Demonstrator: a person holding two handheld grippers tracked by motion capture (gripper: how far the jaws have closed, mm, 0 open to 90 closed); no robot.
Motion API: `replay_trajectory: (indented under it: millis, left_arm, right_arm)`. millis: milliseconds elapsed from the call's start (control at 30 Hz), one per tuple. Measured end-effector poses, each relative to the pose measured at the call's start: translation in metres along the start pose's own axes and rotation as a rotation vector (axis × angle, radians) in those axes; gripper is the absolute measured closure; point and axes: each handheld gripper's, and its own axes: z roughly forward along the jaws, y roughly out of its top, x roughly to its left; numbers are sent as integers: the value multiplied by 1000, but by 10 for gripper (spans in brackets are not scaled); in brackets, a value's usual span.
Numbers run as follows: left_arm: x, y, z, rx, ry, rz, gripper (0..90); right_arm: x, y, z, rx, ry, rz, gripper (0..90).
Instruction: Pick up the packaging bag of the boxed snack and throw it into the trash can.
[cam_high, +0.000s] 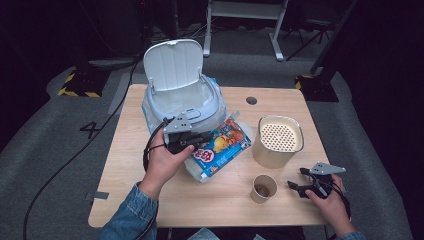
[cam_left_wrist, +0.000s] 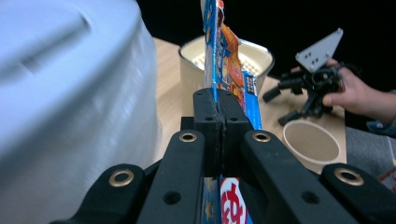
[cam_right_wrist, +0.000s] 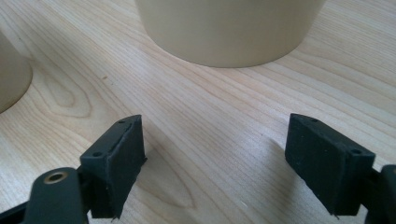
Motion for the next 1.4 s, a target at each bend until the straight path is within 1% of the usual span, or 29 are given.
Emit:
replay_trajectory:
  millis: [67,133,233,367,400,467,600,733,800,933,1067,1200,1400]
  left_arm:
    - [1,6,-4,-21,9,2,887]
    - [2,11,-7,-31,11,3,887]
    - [3,20,-13,-63,28,11,888]
    - [5,29,-20,-103,42,2,888]
    - [5,32,-22,-111,50,4,888]
    - [4,36,-25,-122,68,11,889]
    - [0,46,-30,-152,85,20,889]
    - [0,57,-36,-184,104,29,889]
    - [0,61,-39,-191,113,42,889]
    - [3,71,-43,-209,127,53,889]
    - [7,81,-48,-231,135,50,890]
    - [10,93,-51,-230,147,52,890]
    - [15,111,-58,-245,156,55,891]
  right_arm:
    - [0,0,0,0,0,0,201]
    - [0,0,0,0,-2,0,202]
    - [1,0,0,0,-8,5,203]
    - [1,0,0,-1,-10,7,203]
    - [1,0,0,-1,-11,7,203]
    - [2,0,0,-1,-11,8,204]
    - [2,-1,-1,-1,-15,13,206]
    - [2,-1,-1,-1,-14,13,206]
    - [2,-1,-1,0,-15,13,206]
    - [2,-1,-1,-1,-14,13,206]
    - [2,-1,-1,-1,-13,13,206]
    - [2,-1,-1,-1,-13,14,206]
    - [2,-1,-1,0,-14,14,206]
